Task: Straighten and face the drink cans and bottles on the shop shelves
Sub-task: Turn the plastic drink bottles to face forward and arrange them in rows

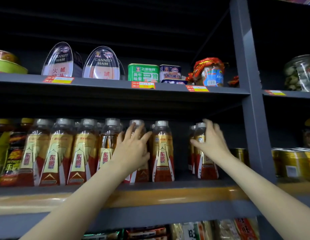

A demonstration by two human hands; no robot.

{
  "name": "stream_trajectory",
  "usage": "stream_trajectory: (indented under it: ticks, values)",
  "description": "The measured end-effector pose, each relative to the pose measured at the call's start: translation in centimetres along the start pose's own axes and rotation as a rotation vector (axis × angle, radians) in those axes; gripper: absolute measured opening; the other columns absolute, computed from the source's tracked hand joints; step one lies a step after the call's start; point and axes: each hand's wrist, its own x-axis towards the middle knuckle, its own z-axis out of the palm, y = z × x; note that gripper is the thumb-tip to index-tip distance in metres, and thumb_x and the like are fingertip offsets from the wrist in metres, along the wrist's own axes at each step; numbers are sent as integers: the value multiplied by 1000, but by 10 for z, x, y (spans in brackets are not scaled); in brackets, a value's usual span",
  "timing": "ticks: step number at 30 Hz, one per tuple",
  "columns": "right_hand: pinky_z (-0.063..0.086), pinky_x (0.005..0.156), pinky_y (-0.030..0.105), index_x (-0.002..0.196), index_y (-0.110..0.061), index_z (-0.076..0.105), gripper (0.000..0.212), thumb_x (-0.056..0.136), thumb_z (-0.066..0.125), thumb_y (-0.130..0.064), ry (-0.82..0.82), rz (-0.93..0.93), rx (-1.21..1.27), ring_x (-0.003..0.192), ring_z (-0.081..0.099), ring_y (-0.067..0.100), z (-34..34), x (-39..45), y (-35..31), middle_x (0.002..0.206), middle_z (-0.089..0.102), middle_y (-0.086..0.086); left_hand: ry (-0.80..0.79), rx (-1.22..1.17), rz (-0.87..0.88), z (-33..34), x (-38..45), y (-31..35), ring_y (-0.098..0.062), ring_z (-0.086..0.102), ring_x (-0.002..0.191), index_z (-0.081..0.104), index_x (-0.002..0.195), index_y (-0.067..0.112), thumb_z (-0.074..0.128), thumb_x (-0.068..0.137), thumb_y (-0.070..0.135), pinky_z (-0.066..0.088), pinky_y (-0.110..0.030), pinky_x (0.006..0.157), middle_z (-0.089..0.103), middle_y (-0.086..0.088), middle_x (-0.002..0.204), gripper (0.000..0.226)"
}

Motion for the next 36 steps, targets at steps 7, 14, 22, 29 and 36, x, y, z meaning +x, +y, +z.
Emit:
stream_trajectory:
  ticks: [7,14,22,29,36]
  values:
    - [31,110,45,150,-30,-8,117,73,80,-30,-380,59,250,138,32,31,52,-4,-66,152,29,13,-43,50,-31,0,-18,-17,-27,-8,145,1,147,38,47,91,48,1,-51,115,-16,4,157,73]
    - [41,104,39,146,-19,18,105,66,84,-33,-357,150,271,129,43,25,48,-15,-53,140,45,7,-55,5,-15,2,-22,-16,-28,0,145,2,147,37,51,92,43,4,-50,115,-17,4,156,74]
    - [51,73,33,116,-20,43,66,65,85,-17,-61,374,800,100,61,17,-24,-59,-60,111,60,0,-78,-445,-51,-67,-30,0,-26,39,132,30,144,21,55,90,36,30,-42,110,41,-7,144,61]
    - [57,80,41,116,-4,54,47,78,73,-25,-133,422,1222,97,66,24,-90,-76,-96,106,67,12,-275,-1412,-151,-88,-80,16,-8,54,112,37,136,25,74,72,39,47,-28,91,56,5,126,75]
    - [59,70,37,105,-5,57,34,81,70,-25,-230,451,1254,87,70,23,-91,-99,-115,98,69,14,-20,-1892,-264,-89,-96,37,-21,60,109,42,124,24,79,66,26,55,-37,87,54,-6,123,69]
